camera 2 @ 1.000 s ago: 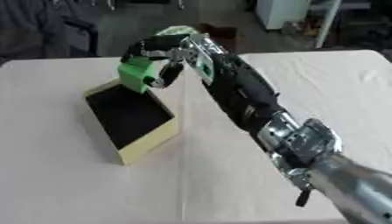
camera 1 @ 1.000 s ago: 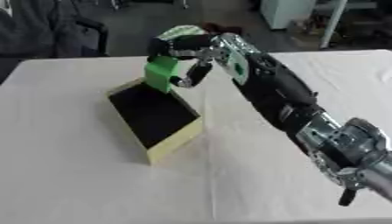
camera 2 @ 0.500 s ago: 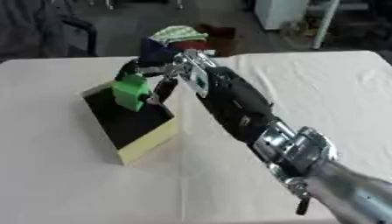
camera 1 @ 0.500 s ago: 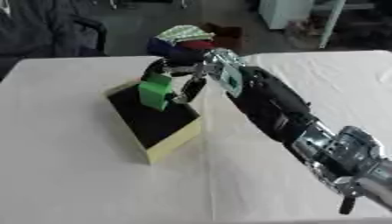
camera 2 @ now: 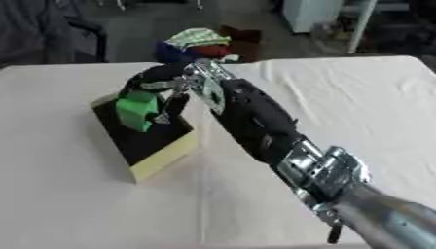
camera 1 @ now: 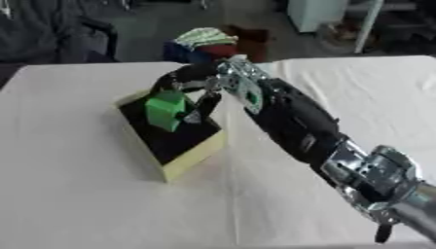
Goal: Pick up objects on the table and place them in the box.
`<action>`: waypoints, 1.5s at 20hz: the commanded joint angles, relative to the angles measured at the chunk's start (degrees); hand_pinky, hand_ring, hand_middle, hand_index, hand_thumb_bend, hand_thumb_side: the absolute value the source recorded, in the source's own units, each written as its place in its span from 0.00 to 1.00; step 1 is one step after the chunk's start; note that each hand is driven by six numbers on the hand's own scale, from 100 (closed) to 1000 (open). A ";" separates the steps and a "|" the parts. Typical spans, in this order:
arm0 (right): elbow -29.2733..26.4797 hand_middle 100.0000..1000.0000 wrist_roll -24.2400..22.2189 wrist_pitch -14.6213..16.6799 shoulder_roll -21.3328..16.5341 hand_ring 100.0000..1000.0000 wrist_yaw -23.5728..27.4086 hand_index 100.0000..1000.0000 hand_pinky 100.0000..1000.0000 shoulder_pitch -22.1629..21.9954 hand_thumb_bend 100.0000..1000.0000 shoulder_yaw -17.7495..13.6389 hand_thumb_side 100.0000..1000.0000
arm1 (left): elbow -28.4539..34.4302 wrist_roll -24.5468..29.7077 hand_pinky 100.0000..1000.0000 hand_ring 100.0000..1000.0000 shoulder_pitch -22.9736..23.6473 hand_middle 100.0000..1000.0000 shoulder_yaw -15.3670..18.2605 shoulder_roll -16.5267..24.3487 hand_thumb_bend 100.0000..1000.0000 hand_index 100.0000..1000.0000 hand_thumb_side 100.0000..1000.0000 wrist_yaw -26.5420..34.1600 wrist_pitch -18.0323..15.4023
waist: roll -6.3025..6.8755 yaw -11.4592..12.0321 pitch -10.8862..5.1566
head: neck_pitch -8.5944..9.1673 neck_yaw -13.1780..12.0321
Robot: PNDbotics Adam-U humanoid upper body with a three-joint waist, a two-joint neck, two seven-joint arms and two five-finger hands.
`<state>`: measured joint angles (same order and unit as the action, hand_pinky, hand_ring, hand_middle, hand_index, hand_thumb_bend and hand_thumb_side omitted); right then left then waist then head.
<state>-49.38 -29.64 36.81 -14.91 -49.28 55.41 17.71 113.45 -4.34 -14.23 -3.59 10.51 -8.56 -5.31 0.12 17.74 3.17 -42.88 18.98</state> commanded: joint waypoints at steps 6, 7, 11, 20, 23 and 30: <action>-2.24 0.99 -4.65 9.69 -2.41 1.00 -4.67 1.00 1.00 1.55 0.43 -1.09 0.29 | 1.13 0.03 0.61 0.62 -0.56 0.69 0.23 0.58 0.45 0.80 0.57 0.16 -0.11 | 0.29 -0.12 -0.79 | -0.33 -0.01; -2.35 0.98 -3.93 9.66 -2.69 1.00 -4.81 1.00 1.00 1.65 0.41 -1.36 0.29 | 1.13 0.01 0.61 0.62 -0.55 0.69 0.25 0.60 0.46 0.80 0.57 0.16 -0.11 | 0.30 -0.16 -0.79 | -0.34 -0.05; -2.73 0.97 -0.98 8.68 -4.30 1.00 -4.16 1.00 0.99 2.24 0.33 -2.85 0.26 | 1.11 -0.03 0.61 0.62 -0.46 0.69 0.26 0.61 0.46 0.80 0.57 0.15 -0.07 | 0.33 -0.38 -0.83 | -0.36 -0.24; 1.68 0.91 6.58 2.29 -9.72 1.00 2.99 0.99 0.88 3.29 0.09 -13.13 0.29 | 1.00 -0.31 0.61 0.62 -0.01 0.69 0.57 0.74 0.45 0.80 0.57 0.04 -0.01 | 0.60 -1.29 -1.22 | -0.57 -1.15; 5.63 0.91 9.30 -0.42 -12.05 1.00 5.71 0.98 0.85 3.82 0.04 -17.54 0.32 | 0.97 -0.51 0.61 0.62 0.26 0.69 0.76 0.82 0.45 0.80 0.58 -0.06 0.02 | 0.69 -2.07 -1.53 | -0.85 -1.64; 16.19 0.87 15.87 -6.99 -17.62 1.00 12.27 0.95 0.78 3.30 0.00 -28.22 0.36 | 0.86 -0.71 0.61 0.62 0.71 0.69 0.93 1.19 0.45 0.80 0.58 -0.26 0.04 | 0.59 -3.25 -2.06 | -0.92 -2.35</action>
<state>-34.22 -15.04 30.73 -29.65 -38.49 57.60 -8.51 113.44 -4.85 -13.11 -3.21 10.55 -8.62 -5.23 0.64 14.45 1.87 -43.36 16.90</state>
